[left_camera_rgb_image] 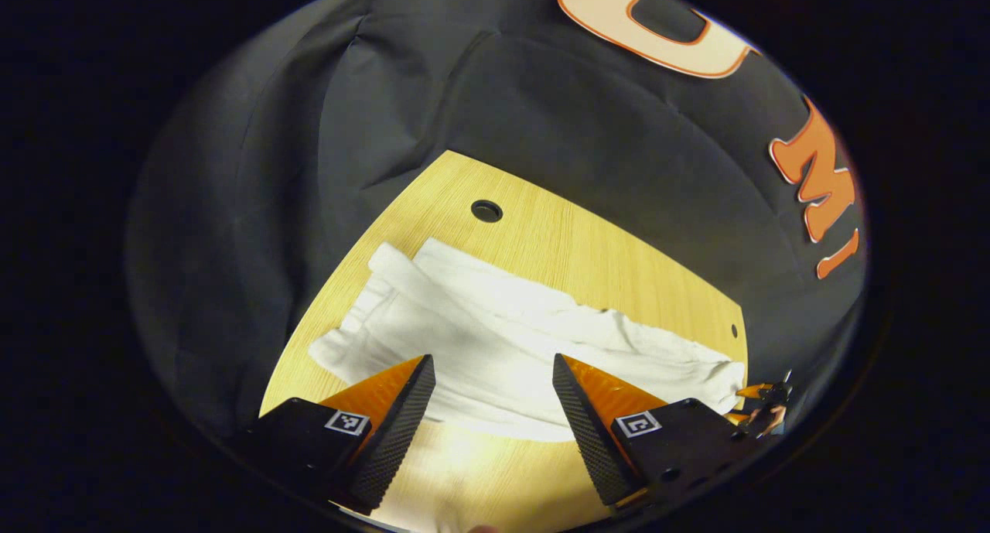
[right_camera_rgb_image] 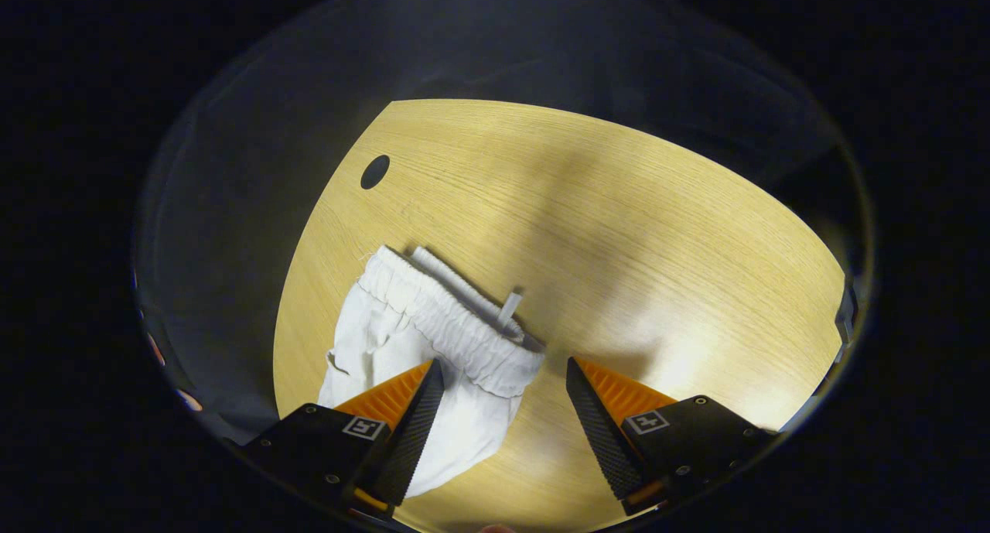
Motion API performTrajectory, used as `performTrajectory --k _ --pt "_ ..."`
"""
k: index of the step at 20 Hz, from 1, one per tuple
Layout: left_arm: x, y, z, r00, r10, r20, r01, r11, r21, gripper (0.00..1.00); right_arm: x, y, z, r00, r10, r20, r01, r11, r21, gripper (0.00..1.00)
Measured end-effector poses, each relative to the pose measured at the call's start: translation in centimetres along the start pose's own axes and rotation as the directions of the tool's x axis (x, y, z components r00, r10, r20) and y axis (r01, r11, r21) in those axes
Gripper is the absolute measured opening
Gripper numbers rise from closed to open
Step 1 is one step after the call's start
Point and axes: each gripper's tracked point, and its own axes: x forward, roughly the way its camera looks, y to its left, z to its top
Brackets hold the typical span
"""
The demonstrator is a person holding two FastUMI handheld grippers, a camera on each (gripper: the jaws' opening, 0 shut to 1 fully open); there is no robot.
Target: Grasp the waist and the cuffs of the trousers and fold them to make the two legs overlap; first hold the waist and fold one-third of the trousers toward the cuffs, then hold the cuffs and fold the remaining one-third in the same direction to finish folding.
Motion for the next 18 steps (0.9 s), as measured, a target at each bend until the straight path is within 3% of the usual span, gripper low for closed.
performTrajectory --k 6,8,9,10,15,18 --pt "-3.0 -0.7 -2.7 0.999 0.010 0.030 -0.010 1.000 -0.025 1.00 0.9 1.1 1.9 0.998 0.039 0.046 -0.042 0.996 0.074 0.92" --pt "-3.9 -1.0 -3.4 0.999 0.013 0.041 -0.012 0.999 -0.031 1.00 1.0 0.4 2.3 0.998 -0.004 0.055 -0.003 0.992 0.126 0.81" --pt "-4.2 -1.2 -3.8 0.999 0.012 0.046 -0.010 0.999 -0.035 0.98 1.3 0.4 2.4 0.998 -0.011 0.055 0.002 0.989 0.149 0.70" --pt "-4.5 -1.2 -4.2 0.999 0.012 0.049 -0.011 0.999 -0.037 0.97 1.5 0.4 2.4 0.998 -0.009 0.059 0.000 0.988 0.157 0.67" --pt "-5.9 -1.8 -7.3 0.999 0.025 0.039 -0.023 0.998 -0.058 1.00 1.8 0.9 2.7 0.995 0.027 0.100 -0.040 0.991 0.125 0.27" --pt "-7.4 -1.5 -8.5 0.998 0.040 0.048 -0.037 0.998 -0.060 0.97 2.0 1.7 2.1 0.991 0.090 0.096 -0.100 0.989 0.110 0.18"
